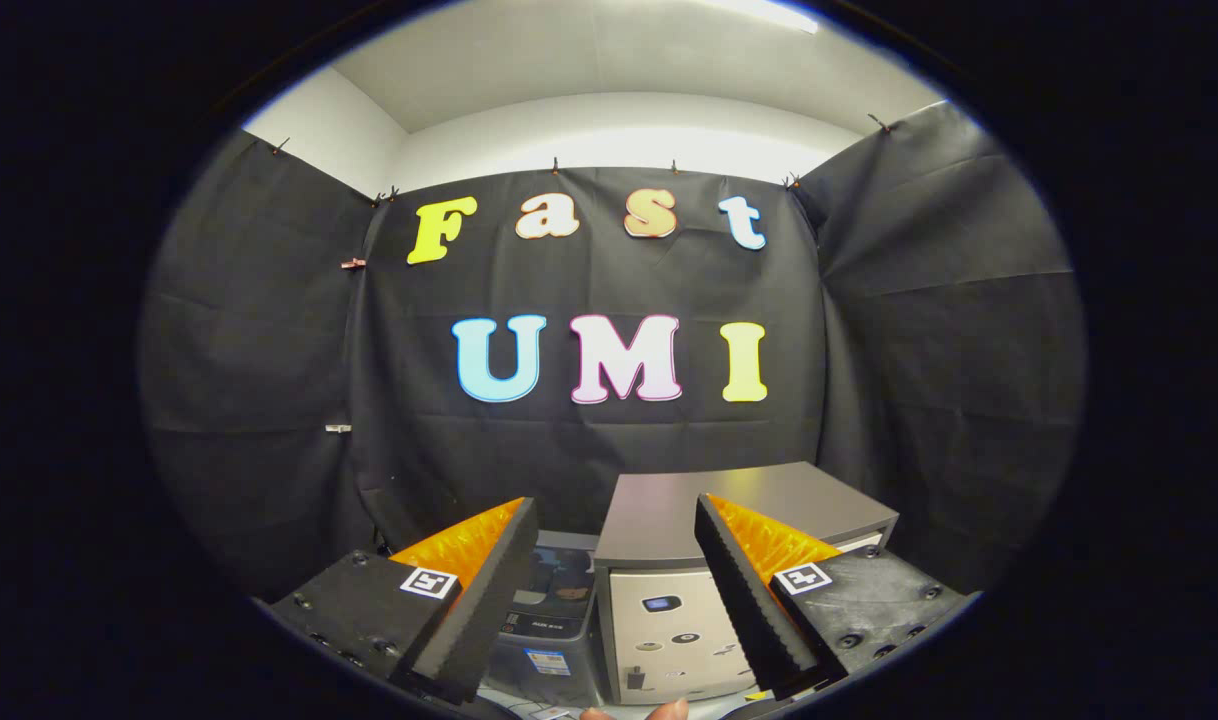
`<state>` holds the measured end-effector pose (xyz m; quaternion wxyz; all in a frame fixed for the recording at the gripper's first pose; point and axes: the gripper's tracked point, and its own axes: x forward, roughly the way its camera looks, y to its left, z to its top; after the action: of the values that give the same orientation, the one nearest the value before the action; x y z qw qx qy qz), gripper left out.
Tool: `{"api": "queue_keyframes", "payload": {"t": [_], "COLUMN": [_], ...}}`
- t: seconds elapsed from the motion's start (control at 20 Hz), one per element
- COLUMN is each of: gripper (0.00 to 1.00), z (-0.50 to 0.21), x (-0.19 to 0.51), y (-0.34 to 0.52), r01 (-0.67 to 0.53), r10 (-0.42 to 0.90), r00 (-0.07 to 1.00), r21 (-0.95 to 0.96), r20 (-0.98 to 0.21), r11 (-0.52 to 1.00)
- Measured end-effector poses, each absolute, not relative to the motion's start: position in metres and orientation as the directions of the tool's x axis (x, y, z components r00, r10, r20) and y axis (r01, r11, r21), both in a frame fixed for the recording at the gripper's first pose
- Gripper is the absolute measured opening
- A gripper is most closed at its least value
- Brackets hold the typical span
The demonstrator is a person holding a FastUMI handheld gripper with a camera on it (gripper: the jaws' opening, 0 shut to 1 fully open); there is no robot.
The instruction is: Put the clothes into the washing machine and then close the washing machine lid.
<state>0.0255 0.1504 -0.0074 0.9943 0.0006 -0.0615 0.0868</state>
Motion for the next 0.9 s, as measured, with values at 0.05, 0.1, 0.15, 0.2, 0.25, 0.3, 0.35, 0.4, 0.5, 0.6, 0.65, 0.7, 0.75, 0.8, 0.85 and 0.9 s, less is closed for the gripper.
{"api": "queue_keyframes", "payload": {"t": [0.05, 0.1, 0.15, 0.2, 0.25, 0.3, 0.35, 0.4, 0.5, 0.6, 0.65, 0.7, 0.75, 0.8, 0.85, 0.9], "gripper": [0.99, 0.99, 0.99, 0.99, 0.99, 0.99, 0.99, 0.99, 0.99, 0.99, 0.99, 0.99, 0.99, 0.99, 0.99, 0.99], "z": [-0.004, -0.001, 0.001, 0.004, 0.005, 0.007, 0.008, 0.005, 0.005, 0.004, 0.004, 0.006, 0.007, 0.007, 0.005, 0.005], "x": [0.022, 0.018, 0.014, 0.012, 0.011, 0.010, 0.009, 0.010, 0.010, 0.010, 0.010, 0.010, 0.010, 0.010, 0.009, 0.008], "y": [0.145, 0.141, 0.138, 0.132, 0.125, 0.117, 0.108, 0.101, 0.088, 0.074, 0.067, 0.061, 0.057, 0.055, 0.052, 0.050], "r01": [-0.164, -0.163, -0.164, -0.158, -0.146, -0.135, -0.119, -0.106, -0.084, -0.059, -0.048, -0.038, -0.032, -0.028, -0.025, -0.019], "r10": [0.164, 0.162, 0.161, 0.155, 0.143, 0.132, 0.115, 0.102, 0.078, 0.054, 0.042, 0.031, 0.024, 0.021, 0.018, 0.013], "r00": [0.978, 0.977, 0.977, 0.978, 0.979, 0.980, 0.983, 0.985, 0.988, 0.991, 0.992, 0.993, 0.993, 0.993, 0.994, 0.994], "r21": [-0.011, -0.005, 0.005, 0.010, 0.011, 0.012, 0.016, 0.021, 0.037, 0.044, 0.049, 0.056, 0.063, 0.065, 0.063, 0.062], "r20": [0.130, 0.137, 0.139, 0.142, 0.145, 0.150, 0.145, 0.141, 0.131, 0.120, 0.117, 0.116, 0.118, 0.114, 0.108, 0.107], "r11": [0.986, 0.987, 0.986, 0.987, 0.989, 0.991, 0.993, 0.994, 0.996, 0.997, 0.998, 0.998, 0.998, 0.997, 0.998, 0.998]}}
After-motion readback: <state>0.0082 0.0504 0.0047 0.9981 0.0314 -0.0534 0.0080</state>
